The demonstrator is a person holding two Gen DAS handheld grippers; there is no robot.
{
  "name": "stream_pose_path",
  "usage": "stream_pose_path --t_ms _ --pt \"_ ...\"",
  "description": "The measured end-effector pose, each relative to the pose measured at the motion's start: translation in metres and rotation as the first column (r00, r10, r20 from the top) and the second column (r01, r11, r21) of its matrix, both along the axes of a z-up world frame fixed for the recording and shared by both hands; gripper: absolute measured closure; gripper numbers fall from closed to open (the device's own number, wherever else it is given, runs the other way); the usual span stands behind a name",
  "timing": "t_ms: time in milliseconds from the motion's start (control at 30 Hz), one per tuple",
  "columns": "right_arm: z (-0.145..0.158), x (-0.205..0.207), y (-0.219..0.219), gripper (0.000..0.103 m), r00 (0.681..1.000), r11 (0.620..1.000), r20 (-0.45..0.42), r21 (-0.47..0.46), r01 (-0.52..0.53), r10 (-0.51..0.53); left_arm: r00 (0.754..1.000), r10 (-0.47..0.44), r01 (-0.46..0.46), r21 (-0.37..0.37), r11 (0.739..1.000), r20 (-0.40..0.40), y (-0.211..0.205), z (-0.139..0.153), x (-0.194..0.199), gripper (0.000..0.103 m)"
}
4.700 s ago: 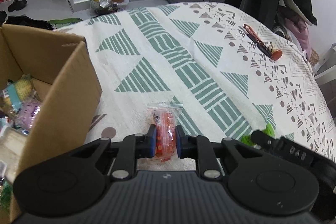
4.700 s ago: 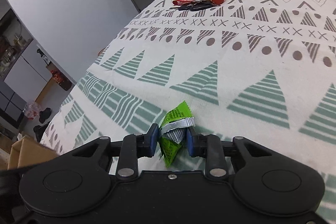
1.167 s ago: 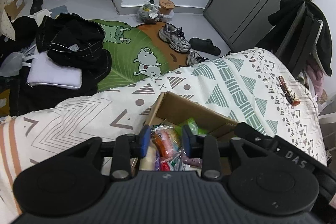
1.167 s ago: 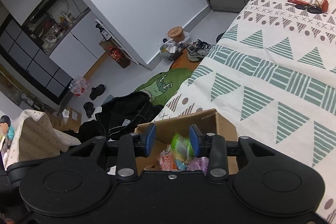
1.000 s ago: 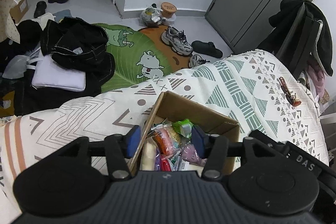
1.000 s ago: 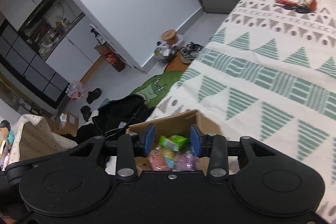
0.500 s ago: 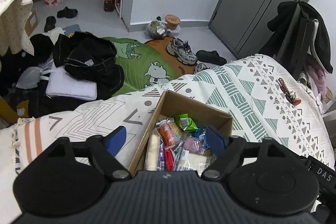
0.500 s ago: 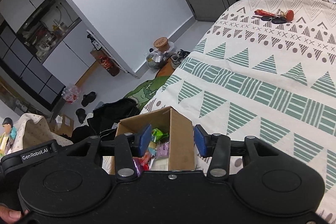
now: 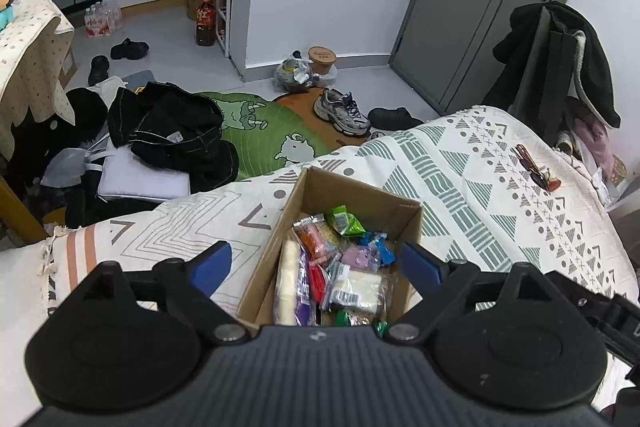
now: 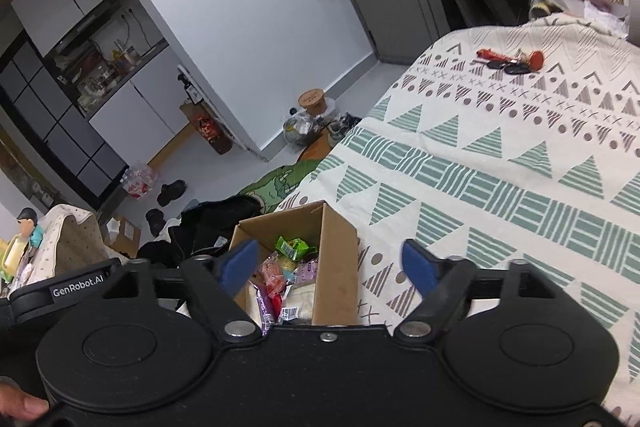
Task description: Organize snacks
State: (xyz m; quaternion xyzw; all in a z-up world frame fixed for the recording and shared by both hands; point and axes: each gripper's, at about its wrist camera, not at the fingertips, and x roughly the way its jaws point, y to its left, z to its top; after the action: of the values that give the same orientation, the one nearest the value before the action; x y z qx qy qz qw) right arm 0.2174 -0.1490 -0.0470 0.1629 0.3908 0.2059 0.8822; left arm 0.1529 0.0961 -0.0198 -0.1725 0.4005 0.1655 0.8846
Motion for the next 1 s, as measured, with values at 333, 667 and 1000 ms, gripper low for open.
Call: stream_pose_path --t_ms 333,667,1000 --pt "0.014 -0.033 -0.016 0.000 0.998 0.997 0.057 -0.069 0.044 -0.040 0.998 -0.051 0.051 0.010 0.999 0.022 -0.022 0.017 -0.028 0.010" --pt "0.031 -0.068 -0.024 0.000 0.996 0.993 0.087 -0.113 0.040 -0.030 0.994 -0.094 0.092 0.034 0.995 0.061 -0.030 0.037 -0.062 0.007" --pt "0.048 -0.100 -0.028 0.000 0.993 0.989 0.118 -0.141 0.044 -0.028 0.985 -0.143 0.138 0.051 0.989 0.096 -0.026 0.057 -0.100 0.007"
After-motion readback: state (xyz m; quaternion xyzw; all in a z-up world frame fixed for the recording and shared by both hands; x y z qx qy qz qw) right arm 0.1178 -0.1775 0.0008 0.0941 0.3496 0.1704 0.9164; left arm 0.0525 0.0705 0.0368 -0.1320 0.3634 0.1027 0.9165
